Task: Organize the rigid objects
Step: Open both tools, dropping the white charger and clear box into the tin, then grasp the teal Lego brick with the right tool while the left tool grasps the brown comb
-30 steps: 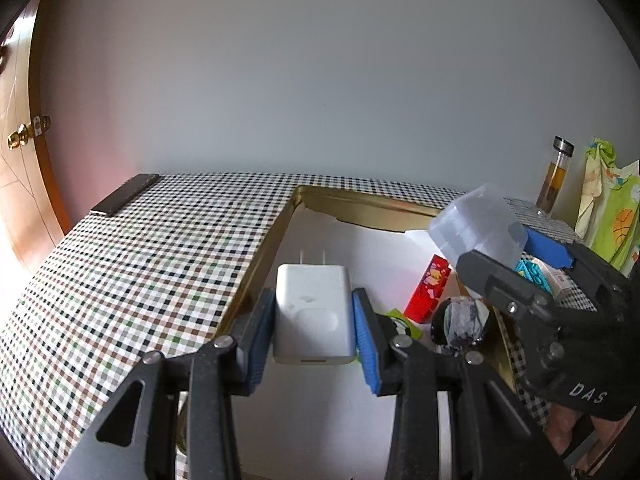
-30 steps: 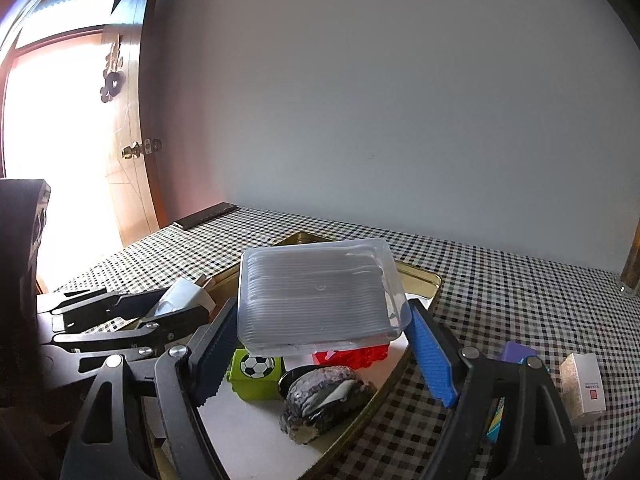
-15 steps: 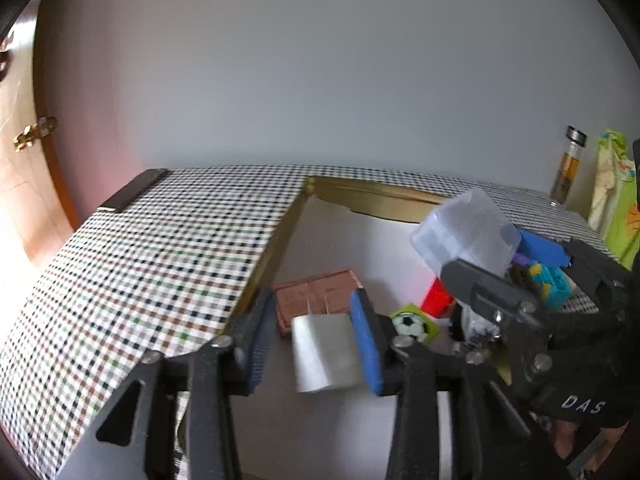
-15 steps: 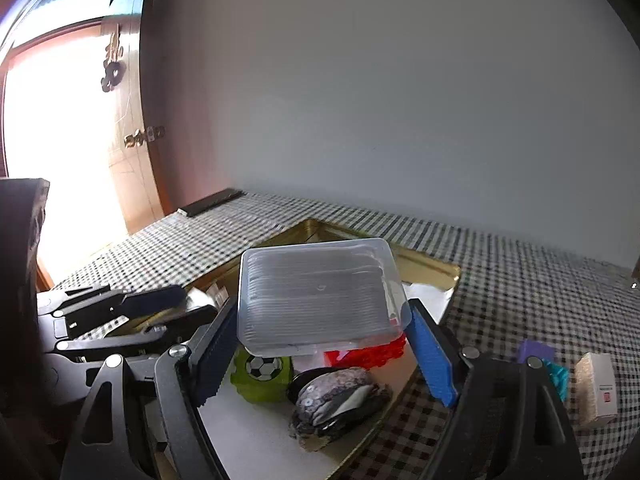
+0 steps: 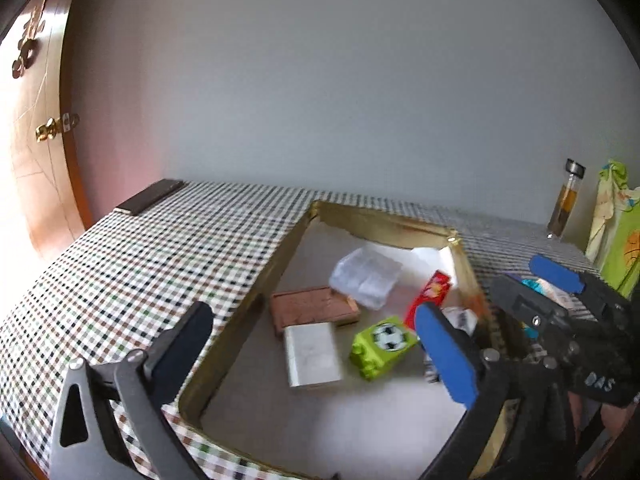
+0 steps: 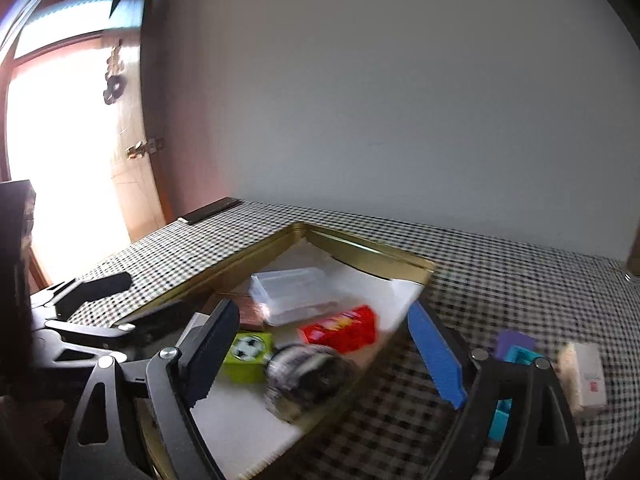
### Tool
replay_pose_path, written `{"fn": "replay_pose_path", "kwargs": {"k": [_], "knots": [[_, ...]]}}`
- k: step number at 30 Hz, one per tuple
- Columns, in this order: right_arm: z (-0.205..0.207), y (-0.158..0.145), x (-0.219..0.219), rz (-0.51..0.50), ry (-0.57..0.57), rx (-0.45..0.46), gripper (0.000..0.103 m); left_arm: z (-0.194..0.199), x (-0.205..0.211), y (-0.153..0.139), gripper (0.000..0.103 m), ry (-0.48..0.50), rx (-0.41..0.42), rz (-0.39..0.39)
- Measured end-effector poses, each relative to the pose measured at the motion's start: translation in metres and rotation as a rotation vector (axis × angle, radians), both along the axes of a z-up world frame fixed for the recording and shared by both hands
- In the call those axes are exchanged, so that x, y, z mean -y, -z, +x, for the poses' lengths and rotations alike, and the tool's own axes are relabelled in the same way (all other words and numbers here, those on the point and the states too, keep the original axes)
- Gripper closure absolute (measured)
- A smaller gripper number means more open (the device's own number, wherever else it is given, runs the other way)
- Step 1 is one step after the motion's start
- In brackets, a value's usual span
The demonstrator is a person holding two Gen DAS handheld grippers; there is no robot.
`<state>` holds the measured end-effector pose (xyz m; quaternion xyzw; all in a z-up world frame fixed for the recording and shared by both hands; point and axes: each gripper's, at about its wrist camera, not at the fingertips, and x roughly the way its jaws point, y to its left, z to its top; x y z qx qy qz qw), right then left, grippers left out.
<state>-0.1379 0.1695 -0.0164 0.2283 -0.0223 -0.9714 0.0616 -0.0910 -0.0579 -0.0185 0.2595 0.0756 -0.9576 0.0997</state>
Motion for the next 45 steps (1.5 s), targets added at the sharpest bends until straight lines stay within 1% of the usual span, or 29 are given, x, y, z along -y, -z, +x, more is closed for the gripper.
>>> {"fn": "replay_pose_path", "kwargs": {"k": [3,7,9,12,14,17,22,23,24,25,26,28,30,34,37,41,45], "knots": [[0.01,0.001,-0.025,-0.012,0.071,0.01,0.015,-0.001,-0.014,-0.002,0.001,0.027,-0.014,-0.003],[0.019,0.008,-0.062,0.011,0.222,0.055,0.015,-0.006,-0.033,-0.001,0.001,0.061,-0.016,-0.019],[0.022,0.012,-0.083,-0.003,0.29,0.078,0.015,-0.009,-0.041,-0.001,0.001,0.075,-0.015,-0.016],[0.022,0.02,-0.105,-0.029,0.359,0.114,0.015,-0.014,-0.052,0.0,0.001,0.099,-0.009,-0.019],[0.02,0.025,-0.113,-0.036,0.381,0.139,0.015,-0.016,-0.058,-0.001,0.001,0.109,-0.01,-0.029],[0.015,0.03,-0.116,-0.046,0.379,0.165,0.015,-0.018,-0.065,-0.002,0.001,0.113,-0.011,-0.036],[0.004,0.033,-0.107,-0.025,0.362,0.203,0.015,-0.023,-0.068,-0.001,0.001,0.115,-0.008,-0.029],[-0.001,0.035,-0.106,-0.012,0.361,0.229,0.015,-0.025,-0.069,-0.001,0.001,0.118,-0.007,-0.026],[-0.004,0.037,-0.104,-0.008,0.359,0.247,0.018,-0.028,-0.071,-0.001,0.001,0.118,0.0,-0.028],[-0.006,0.04,-0.105,-0.011,0.359,0.269,0.027,-0.03,-0.073,-0.001,0.001,0.118,0.003,-0.033],[-0.009,0.042,-0.108,-0.024,0.362,0.289,0.034,-0.033,-0.075,-0.001,0.001,0.119,0.005,-0.038],[-0.008,0.044,-0.114,-0.051,0.358,0.3,0.055,-0.038,-0.079,-0.002,0.001,0.121,0.013,-0.041],[-0.009,0.046,-0.114,-0.047,0.352,0.314,0.067,-0.041,-0.082,-0.002,0.001,0.13,0.014,-0.036],[-0.003,0.043,-0.113,-0.031,0.329,0.3,0.069,-0.043,-0.093,-0.004,0.001,0.145,0.006,-0.052],[0.009,0.039,-0.114,-0.028,0.322,0.262,0.069,-0.043,-0.103,-0.004,0.001,0.165,0.005,-0.051],[0.029,0.032,-0.121,-0.004,0.355,0.217,0.069,-0.042,-0.126,-0.006,0.001,0.208,-0.007,-0.072],[0.049,0.029,-0.135,0.004,0.402,0.193,0.069,-0.043,-0.157,-0.005,0.001,0.278,-0.007,-0.1]]}}
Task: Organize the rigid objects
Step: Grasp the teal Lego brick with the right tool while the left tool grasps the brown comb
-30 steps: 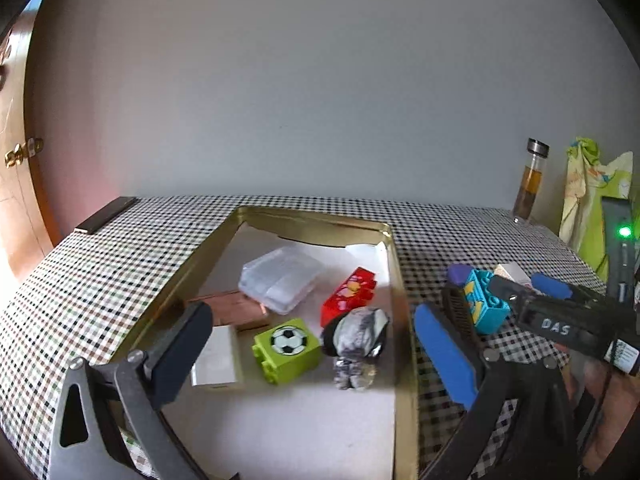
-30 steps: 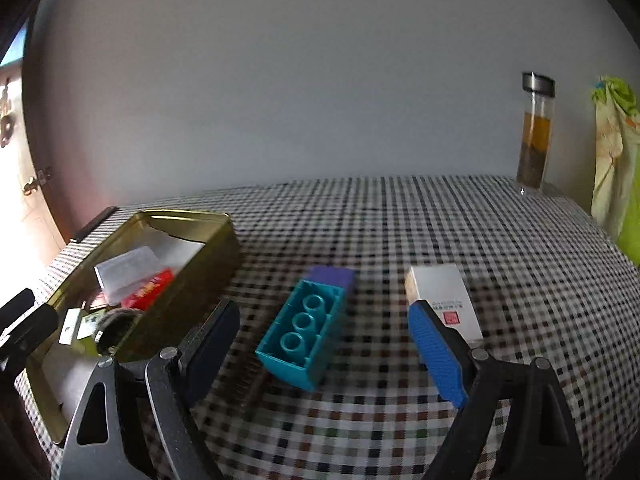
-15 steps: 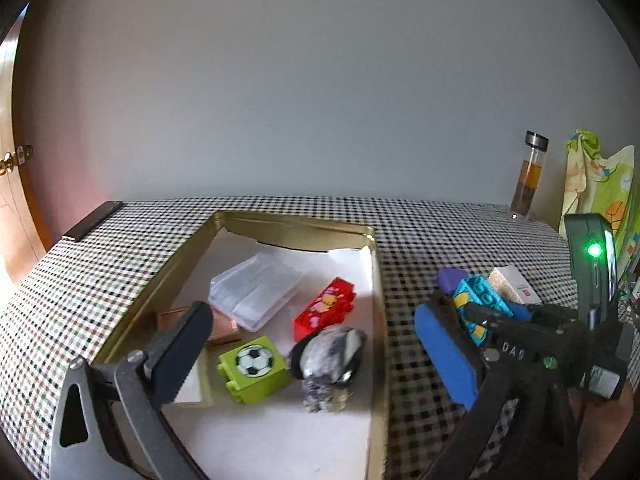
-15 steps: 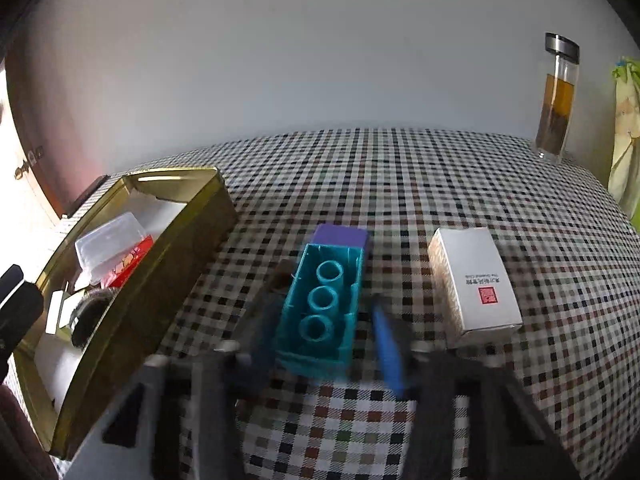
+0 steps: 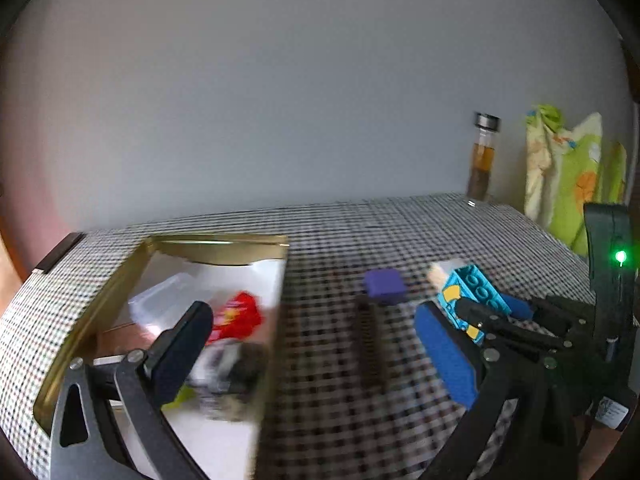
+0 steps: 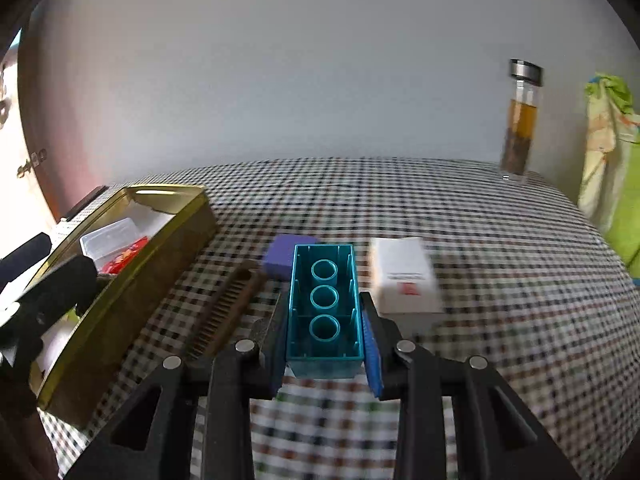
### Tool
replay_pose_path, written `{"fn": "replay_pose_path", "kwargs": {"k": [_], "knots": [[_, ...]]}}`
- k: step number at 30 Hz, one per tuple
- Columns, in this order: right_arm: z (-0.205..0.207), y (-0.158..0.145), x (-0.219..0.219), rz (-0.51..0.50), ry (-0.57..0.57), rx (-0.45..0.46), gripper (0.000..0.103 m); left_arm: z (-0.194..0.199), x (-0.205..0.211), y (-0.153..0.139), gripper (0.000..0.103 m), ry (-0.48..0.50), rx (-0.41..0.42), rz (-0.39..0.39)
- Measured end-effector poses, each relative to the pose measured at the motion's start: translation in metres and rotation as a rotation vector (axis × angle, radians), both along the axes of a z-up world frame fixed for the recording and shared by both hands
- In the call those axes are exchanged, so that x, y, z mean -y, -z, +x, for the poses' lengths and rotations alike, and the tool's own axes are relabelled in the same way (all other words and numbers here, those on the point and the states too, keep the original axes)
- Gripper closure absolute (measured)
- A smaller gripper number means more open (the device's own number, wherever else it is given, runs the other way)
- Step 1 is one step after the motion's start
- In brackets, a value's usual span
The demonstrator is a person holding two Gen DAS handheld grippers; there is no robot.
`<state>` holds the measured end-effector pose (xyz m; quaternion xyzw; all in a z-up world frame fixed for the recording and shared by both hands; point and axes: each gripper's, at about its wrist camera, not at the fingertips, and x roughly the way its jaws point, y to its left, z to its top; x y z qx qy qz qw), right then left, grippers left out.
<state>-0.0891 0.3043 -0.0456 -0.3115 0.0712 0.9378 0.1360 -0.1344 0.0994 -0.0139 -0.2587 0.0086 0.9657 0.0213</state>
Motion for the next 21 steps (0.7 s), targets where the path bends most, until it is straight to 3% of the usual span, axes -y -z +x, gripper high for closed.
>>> {"fn": "replay_pose_path", "kwargs": {"k": [5,11,13,16,21], "knots": [[0.018,-0.001,-0.022,-0.022,0.04,-0.02,0.069,-0.018,-0.03,0.015,0.014,0.079,0.077,-0.015],[0.026,-0.001,-0.036,-0.073,0.057,-0.053,0.069,-0.042,-0.045,0.036,0.032,0.114,0.192,-0.054],[0.027,0.0,-0.036,-0.07,0.054,-0.051,0.069,-0.048,-0.049,0.044,0.033,0.118,0.23,-0.069],[0.027,0.001,-0.036,-0.067,0.05,-0.046,0.069,-0.06,-0.05,0.054,0.048,0.117,0.292,-0.073],[0.024,0.004,-0.038,-0.081,0.045,-0.024,0.069,-0.073,-0.044,0.061,0.049,0.092,0.349,-0.046]]}}
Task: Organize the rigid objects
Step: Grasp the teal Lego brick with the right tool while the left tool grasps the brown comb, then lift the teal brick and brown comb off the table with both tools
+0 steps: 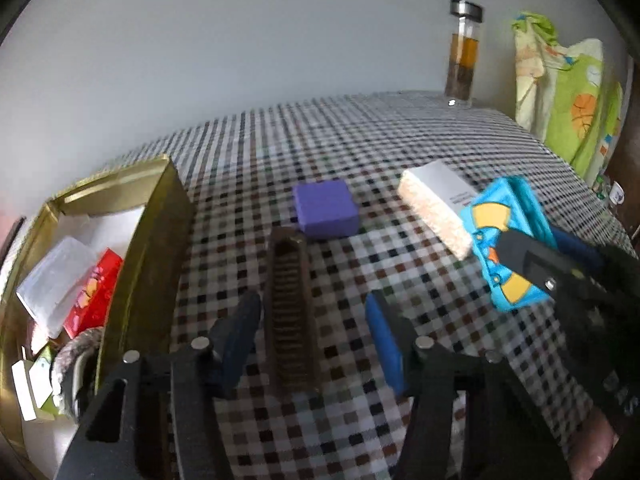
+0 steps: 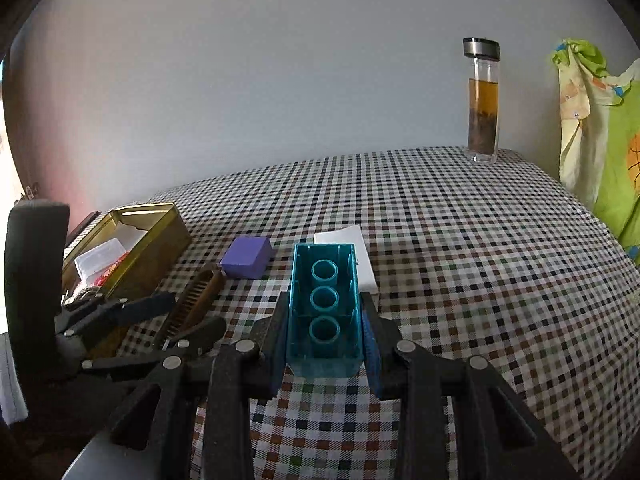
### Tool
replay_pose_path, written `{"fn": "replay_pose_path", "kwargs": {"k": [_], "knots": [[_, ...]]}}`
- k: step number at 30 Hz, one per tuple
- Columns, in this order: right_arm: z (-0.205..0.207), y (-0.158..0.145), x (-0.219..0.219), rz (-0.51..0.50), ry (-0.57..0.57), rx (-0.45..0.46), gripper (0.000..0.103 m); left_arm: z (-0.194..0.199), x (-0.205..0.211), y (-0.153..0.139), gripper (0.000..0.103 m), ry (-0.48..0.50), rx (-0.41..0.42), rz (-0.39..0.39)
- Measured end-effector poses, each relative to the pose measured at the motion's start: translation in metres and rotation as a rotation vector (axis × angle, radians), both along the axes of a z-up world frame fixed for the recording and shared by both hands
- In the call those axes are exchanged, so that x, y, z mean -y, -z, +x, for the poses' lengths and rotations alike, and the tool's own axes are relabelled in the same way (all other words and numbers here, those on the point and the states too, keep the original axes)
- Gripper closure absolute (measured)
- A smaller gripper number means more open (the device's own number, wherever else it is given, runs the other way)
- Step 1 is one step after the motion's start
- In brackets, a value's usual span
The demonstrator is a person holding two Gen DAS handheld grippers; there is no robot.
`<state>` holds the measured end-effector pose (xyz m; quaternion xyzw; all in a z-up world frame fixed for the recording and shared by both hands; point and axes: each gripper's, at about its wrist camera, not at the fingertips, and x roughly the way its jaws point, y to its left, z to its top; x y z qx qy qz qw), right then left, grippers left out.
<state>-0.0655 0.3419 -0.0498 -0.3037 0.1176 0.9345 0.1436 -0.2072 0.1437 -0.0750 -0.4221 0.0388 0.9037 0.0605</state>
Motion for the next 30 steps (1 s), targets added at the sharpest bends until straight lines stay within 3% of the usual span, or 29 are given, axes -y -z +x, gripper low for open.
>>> {"fn": "replay_pose_path", "kwargs": {"k": [7,9,11,17,30], "knots": [[-0.007,0.004,0.002,0.001,-0.016,0.045,0.069,-0.007,0.008,0.001,0.05,-0.02,0.022,0.036],[-0.008,0.004,0.004,0.01,-0.02,0.053,0.069,-0.005,0.007,0.0,0.07,-0.011,0.016,0.038],[-0.009,0.004,0.007,0.03,-0.023,0.061,0.069,-0.005,0.007,0.0,0.079,-0.003,0.014,0.038],[-0.007,0.002,0.009,0.045,-0.026,0.051,0.069,-0.002,0.008,-0.006,0.079,0.019,-0.007,0.071],[0.004,-0.009,0.018,0.09,-0.043,-0.03,0.069,0.026,0.013,-0.031,0.079,0.016,-0.2,0.049]]}}
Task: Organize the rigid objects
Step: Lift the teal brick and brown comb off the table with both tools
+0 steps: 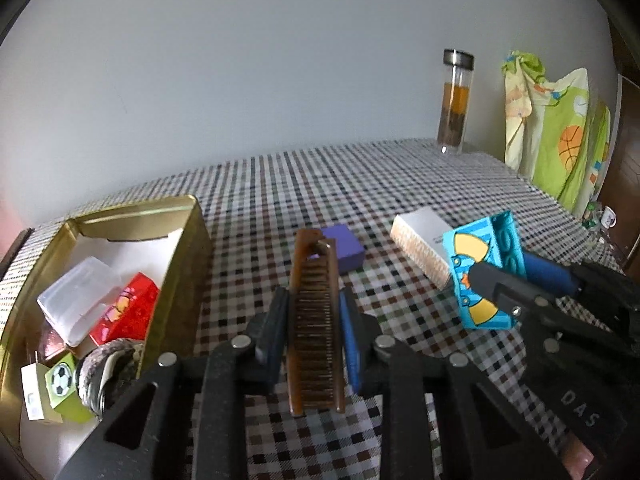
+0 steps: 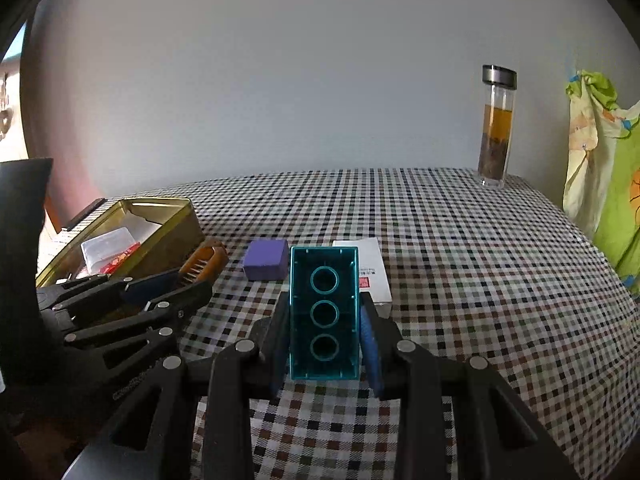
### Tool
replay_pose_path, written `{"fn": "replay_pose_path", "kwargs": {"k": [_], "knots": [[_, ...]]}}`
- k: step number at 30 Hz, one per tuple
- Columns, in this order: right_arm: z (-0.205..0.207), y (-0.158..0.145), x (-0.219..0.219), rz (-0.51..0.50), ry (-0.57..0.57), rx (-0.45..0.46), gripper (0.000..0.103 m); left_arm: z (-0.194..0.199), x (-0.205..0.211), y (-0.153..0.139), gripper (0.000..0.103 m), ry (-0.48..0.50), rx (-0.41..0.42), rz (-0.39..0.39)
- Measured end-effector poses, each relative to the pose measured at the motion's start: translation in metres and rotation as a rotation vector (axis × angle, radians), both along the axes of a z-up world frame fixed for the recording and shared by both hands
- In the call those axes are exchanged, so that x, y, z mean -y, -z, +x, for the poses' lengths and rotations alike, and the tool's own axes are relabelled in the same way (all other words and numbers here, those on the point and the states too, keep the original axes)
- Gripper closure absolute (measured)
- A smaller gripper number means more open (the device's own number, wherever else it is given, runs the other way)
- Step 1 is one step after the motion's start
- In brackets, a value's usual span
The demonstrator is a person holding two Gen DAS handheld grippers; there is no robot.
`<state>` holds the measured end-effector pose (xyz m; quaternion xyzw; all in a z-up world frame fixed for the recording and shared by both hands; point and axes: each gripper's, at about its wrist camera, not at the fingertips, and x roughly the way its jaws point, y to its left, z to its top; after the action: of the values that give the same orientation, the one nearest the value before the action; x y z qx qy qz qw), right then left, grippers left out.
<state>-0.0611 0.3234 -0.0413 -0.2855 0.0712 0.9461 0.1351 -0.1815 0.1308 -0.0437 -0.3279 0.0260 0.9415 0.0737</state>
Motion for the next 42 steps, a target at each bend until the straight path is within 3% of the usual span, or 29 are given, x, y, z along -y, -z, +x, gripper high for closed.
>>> {"fn": "replay_pose_path", "kwargs": {"k": [15,25,42], "knots": [[0.004,-0.003,0.005,0.021,-0.003,-0.03,0.069,0.016,0.009,-0.014,0.079,-0.016,-0.102,0.046],[0.019,-0.012,0.012,0.071,0.001,-0.12,0.069,0.034,0.014,-0.023,0.079,-0.055,-0.221,0.05],[0.037,-0.022,0.035,0.143,-0.004,-0.255,0.069,0.054,0.021,-0.031,0.079,-0.08,-0.307,0.06]]}}
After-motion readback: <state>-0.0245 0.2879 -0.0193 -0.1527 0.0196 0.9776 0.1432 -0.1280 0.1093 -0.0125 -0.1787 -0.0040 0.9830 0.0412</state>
